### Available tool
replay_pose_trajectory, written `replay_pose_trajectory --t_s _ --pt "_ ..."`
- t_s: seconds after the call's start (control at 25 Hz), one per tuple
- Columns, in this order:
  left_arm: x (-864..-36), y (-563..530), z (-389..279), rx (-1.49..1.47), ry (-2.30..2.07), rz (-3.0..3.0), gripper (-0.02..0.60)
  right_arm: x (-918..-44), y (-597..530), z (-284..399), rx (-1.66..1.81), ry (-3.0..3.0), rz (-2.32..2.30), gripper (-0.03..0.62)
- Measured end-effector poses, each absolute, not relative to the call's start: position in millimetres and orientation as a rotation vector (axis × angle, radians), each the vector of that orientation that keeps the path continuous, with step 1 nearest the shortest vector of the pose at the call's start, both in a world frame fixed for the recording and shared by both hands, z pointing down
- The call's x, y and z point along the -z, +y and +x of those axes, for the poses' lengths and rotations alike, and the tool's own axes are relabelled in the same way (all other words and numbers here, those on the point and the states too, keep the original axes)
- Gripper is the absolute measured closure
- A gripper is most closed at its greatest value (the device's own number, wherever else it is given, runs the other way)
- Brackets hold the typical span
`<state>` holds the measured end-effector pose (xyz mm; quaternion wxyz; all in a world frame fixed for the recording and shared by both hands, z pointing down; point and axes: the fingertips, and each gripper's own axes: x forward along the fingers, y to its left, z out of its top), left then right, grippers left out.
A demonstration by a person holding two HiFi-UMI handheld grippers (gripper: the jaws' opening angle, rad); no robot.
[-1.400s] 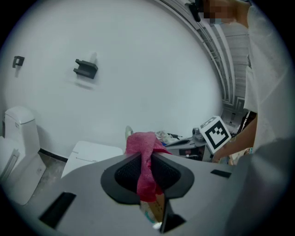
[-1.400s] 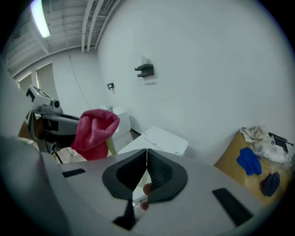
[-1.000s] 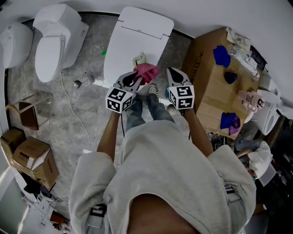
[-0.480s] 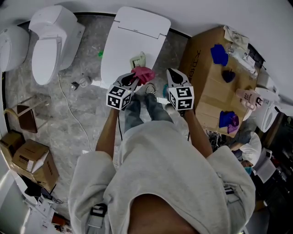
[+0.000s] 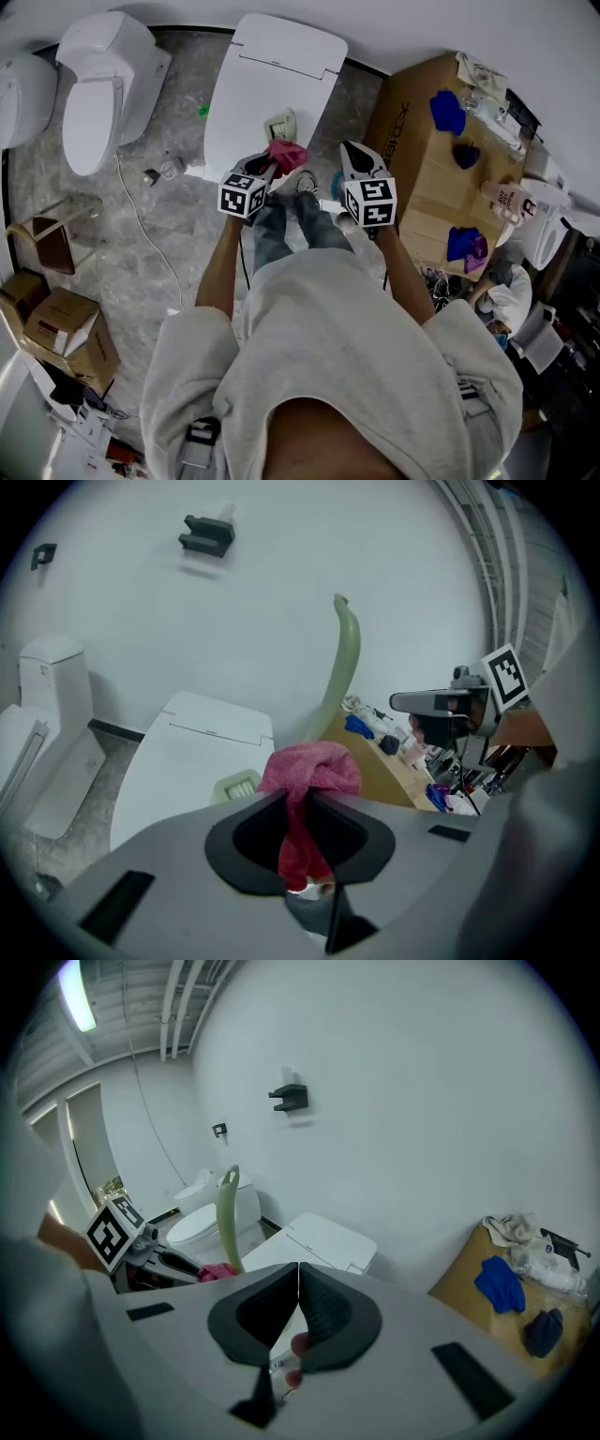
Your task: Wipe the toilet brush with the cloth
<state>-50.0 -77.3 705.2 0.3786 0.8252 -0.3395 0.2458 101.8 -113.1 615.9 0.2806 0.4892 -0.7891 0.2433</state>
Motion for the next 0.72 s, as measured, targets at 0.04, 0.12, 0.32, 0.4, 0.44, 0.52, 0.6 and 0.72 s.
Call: replay_pose_trajectory --t_s 0.04,0.12,0.32,0.4,0.44,0.52,0.6,0.72 --pt "-707.9 -76.6 -52.7 -0.631 -0.875 2.094 0.509 -615.8 -112.9 101.9 -0.652 -2.115 1.31 0.563" --pt "-711.0 -76.4 -58.9 -0.633 -0.889 2.075 0.508 -616.0 -112.9 102.0 -0.652 -2.113 1.308 0.563" --pt "-712.5 -80.4 -75.6 -0.63 -0.937 2.048 0.508 -616.6 -112.7 101.6 -0.653 -2.113 1.305 0.563" --pt "-711.2 -82.8 -84.0 -0.63 -0.962 2.04 0.509 -616.4 -112.4 100.2 -0.65 -2.116 1.302 0.563" --pt "-710.9 -84.0 -88.3 -0.633 -0.974 2.037 0.508 -616.4 -112.3 99.5 -0.65 -2.116 1.301 0.563" --pt "-710.5 -86.5 -96.3 -0.637 -0.997 2.028 0.508 -616.2 -111.6 98.7 -0.651 -2.117 1.298 0.563" --pt "-708.1 -90.5 -102.9 -0.635 -1.018 2.025 0.509 -615.9 -110.9 98.7 -0.651 -2.119 1.296 0.563" --pt "-699.5 -101.4 -111.9 -0.616 -1.064 2.036 0.508 -615.2 -111.0 98.8 -0.647 -2.118 1.294 0.563"
